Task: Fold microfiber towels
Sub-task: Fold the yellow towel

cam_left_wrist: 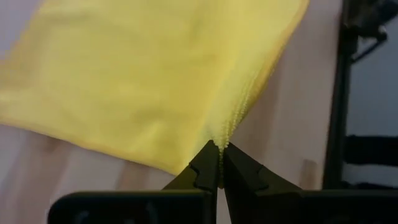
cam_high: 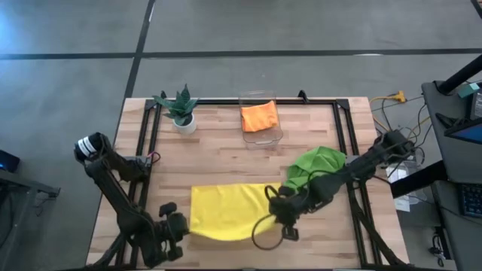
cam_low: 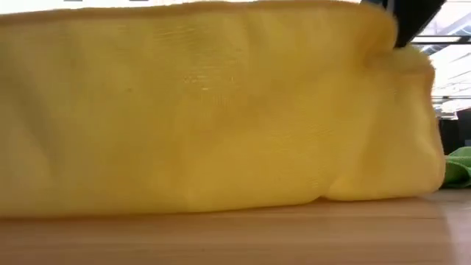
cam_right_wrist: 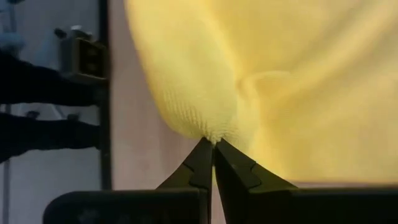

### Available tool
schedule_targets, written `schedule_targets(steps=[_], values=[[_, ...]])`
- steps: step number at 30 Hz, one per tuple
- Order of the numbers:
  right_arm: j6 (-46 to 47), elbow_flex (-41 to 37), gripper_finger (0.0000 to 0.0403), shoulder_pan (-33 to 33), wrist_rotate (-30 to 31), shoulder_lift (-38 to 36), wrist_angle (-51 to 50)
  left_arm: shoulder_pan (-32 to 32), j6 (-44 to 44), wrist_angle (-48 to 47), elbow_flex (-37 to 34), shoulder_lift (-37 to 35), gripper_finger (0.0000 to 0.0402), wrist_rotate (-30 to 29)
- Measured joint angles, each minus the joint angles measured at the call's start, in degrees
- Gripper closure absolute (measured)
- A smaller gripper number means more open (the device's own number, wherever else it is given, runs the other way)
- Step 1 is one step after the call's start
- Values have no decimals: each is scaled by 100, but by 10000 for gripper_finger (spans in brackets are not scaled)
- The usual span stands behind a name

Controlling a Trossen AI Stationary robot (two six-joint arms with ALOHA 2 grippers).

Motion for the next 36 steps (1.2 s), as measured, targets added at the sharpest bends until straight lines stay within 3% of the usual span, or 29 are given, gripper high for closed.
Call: schedule_targets(steps=[8, 19, 36], values=[[-267, -72, 394, -537, -7, -44, -769, 416, -6, -90, -727, -671, 401, -63], [-370, -627, 394, -1166, -7, -42, -657, 1105, 65, -170, -1441, -1234, 401, -91], [-674, -953, 388, -1832, -27, -42, -351, 1766, 767, -333, -1681, -1191, 401, -117]])
